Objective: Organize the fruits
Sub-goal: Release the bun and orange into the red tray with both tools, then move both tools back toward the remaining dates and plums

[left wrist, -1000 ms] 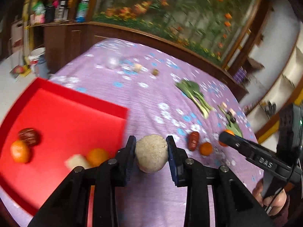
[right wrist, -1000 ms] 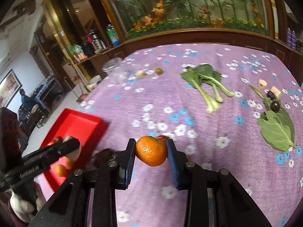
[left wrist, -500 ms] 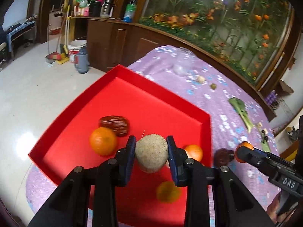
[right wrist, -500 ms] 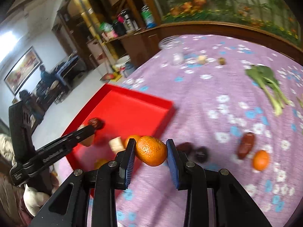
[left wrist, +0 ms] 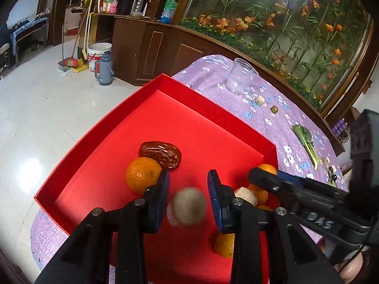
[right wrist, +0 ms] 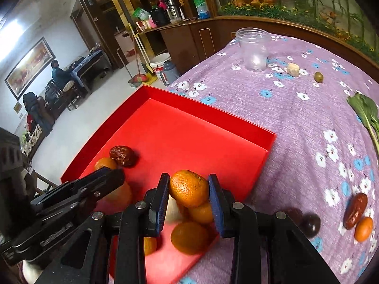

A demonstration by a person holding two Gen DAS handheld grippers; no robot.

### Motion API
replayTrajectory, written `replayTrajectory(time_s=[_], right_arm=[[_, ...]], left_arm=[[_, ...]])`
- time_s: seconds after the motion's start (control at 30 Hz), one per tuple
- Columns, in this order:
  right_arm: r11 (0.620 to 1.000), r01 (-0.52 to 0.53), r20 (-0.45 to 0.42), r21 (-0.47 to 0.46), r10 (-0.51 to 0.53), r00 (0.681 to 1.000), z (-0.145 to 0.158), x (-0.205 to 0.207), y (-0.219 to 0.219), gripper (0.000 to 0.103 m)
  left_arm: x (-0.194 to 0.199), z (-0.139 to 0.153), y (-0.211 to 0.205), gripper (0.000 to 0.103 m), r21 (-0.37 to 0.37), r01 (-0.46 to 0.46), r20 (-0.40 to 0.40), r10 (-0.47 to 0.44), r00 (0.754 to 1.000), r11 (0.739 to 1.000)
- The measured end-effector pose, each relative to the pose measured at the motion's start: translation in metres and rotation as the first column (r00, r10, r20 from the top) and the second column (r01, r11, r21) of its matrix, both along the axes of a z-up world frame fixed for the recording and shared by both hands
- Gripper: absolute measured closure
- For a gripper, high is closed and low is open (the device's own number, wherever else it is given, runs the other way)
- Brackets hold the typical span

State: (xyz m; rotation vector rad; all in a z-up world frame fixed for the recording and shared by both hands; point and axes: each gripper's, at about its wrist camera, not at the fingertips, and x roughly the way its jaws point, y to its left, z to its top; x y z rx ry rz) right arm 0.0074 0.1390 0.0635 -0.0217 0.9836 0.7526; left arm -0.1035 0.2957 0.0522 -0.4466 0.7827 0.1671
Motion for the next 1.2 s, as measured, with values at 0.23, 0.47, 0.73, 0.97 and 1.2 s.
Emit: replayTrajectory(time_s=[0.23,0.47,0.73,0.97,1.2], right_arm=[[1.000,0.010,-0.017,0.019,-0.010,1.000,-0.003,0.003,0.004,0.056],[0.996,0.051,0.025,0.072,-0.053,0.998,0.021,-0.005,-0.026,0.049],[0.966,0.217,0.038,0.137,-0.224,0.974,0.040,-0.016,-0.129,0.044],[0.906,0.406,-0.010,0.120,-0.408,0.913,0.018,-0.027,-0.231,0.041],[0.877,0.469,-0.051,0.107,-0.466,0.883,-0.006,-0.034,-0.280,0.041]], left_arm=[[-0.008,0.009,0.003,0.053,-0.021,-0.022,0.027,0.023,0.999,1.000],[-0.018,0.027,0.001,0.044,-0.031,-0.042,0.057,0.044,0.997,0.999],[-0.032,0.052,-0.022,0.036,0.002,-0.015,0.107,0.015,0.994,1.000],[-0.025,0.058,-0.072,0.036,0.038,0.099,0.093,-0.103,0.990,0.994],[-0.014,0.046,-0.128,0.036,0.076,0.235,0.035,-0.238,0.971,0.969]])
